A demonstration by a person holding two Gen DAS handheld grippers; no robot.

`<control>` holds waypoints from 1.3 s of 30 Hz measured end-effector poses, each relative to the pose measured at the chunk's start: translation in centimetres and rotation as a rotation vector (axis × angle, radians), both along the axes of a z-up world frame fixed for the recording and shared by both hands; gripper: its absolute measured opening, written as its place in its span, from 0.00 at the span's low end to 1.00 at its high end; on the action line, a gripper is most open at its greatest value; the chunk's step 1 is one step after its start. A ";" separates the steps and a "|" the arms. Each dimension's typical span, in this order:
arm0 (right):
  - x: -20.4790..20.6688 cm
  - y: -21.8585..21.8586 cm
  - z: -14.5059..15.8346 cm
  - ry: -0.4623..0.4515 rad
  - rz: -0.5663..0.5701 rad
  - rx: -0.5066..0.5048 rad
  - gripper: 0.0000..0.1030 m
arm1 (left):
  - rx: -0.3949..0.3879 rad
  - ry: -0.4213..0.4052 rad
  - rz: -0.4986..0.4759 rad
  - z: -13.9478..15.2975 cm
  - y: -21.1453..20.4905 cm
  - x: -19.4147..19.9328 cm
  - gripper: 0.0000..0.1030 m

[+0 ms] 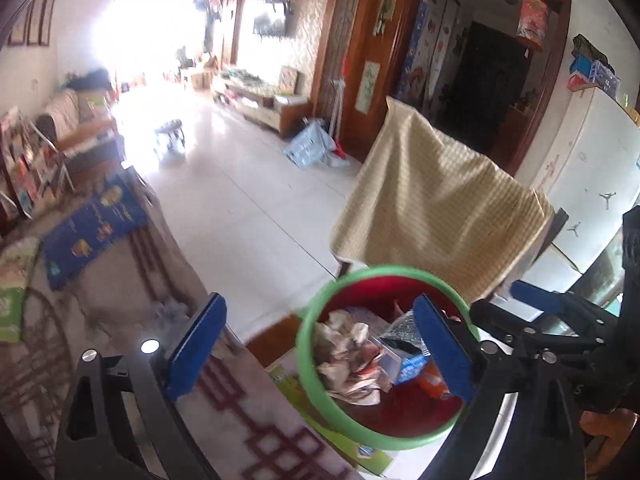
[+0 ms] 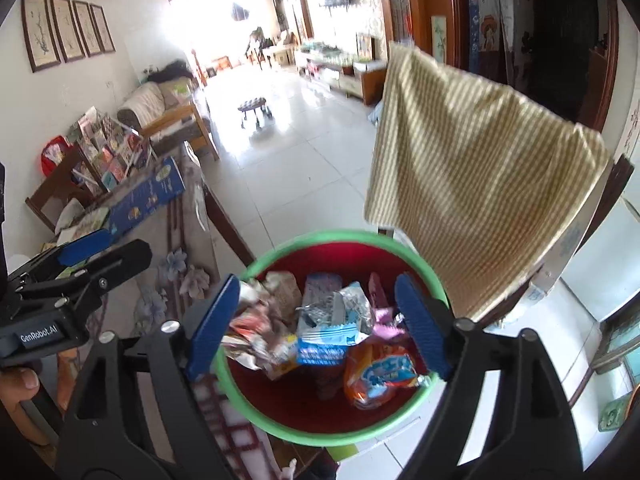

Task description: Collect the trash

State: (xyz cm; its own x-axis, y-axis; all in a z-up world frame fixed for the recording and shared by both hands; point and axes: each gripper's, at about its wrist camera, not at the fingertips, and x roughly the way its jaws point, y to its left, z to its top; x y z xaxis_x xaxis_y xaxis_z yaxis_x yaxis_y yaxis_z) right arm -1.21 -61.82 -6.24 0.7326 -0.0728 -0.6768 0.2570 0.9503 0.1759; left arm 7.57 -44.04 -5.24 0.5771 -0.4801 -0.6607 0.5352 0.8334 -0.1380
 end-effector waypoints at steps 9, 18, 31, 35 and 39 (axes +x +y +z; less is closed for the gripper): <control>-2.9 8.8 7.3 -0.407 0.054 -0.180 0.95 | -0.021 -0.351 0.150 9.0 7.9 -3.6 0.92; -6.0 18.4 8.7 -0.530 -0.126 -0.267 0.96 | -0.126 -0.520 0.331 12.6 21.0 -7.3 0.92; -7.5 28.3 6.5 -0.443 -0.174 -0.254 0.96 | -0.084 -0.421 0.429 10.6 31.1 -8.8 0.92; -7.7 29.4 6.9 -0.434 -0.165 -0.258 0.96 | -0.116 -0.350 0.417 10.4 32.7 -8.6 0.92; -8.0 29.7 7.2 -0.435 -0.182 -0.263 0.96 | -0.122 -0.343 0.413 10.4 33.2 -8.7 0.92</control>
State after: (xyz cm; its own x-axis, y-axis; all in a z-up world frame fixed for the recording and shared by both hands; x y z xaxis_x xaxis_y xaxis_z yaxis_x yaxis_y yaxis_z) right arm -9.26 -32.08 0.94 0.9010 -0.3507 -0.2553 0.3779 0.9236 0.0647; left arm -1.11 -10.87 5.16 0.9064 -0.2290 -0.3550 0.1979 0.9726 -0.1221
